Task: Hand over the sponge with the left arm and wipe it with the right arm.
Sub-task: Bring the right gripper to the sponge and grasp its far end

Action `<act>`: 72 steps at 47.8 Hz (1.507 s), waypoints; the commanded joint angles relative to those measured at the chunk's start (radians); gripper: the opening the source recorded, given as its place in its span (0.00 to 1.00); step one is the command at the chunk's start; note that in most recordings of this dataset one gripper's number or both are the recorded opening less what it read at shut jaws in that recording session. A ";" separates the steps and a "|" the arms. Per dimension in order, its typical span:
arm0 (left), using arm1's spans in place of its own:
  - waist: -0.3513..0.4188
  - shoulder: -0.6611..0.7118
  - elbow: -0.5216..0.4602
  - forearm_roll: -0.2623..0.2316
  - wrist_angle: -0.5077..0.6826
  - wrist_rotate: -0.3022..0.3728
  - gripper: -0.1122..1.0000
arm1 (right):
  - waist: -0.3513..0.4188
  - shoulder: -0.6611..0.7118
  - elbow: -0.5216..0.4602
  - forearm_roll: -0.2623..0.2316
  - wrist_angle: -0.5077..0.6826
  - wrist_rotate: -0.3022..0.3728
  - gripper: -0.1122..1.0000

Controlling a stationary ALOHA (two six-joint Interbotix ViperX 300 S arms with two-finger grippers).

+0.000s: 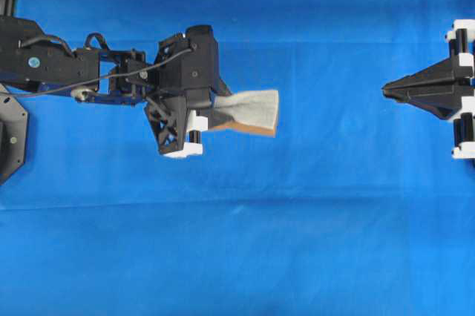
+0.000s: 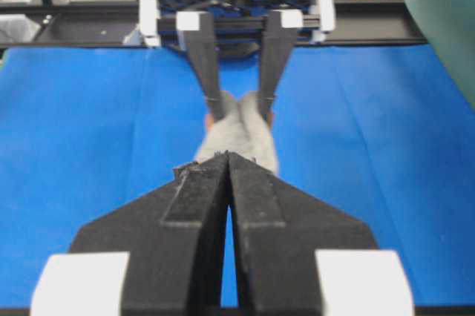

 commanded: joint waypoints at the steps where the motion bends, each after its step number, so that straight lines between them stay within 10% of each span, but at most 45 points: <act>1: -0.017 -0.017 -0.023 -0.003 -0.003 -0.009 0.39 | 0.000 0.015 -0.029 0.003 0.000 0.008 0.10; 21: -0.018 -0.014 -0.028 -0.002 -0.006 -0.009 0.39 | 0.000 0.163 -0.118 0.011 0.012 0.086 0.12; 35: -0.018 -0.012 -0.028 -0.002 -0.008 -0.006 0.39 | -0.006 0.407 -0.298 0.017 0.101 0.123 0.76; 72: -0.020 -0.011 -0.028 0.002 -0.006 -0.003 0.39 | 0.002 0.750 -0.565 0.020 0.209 0.130 0.77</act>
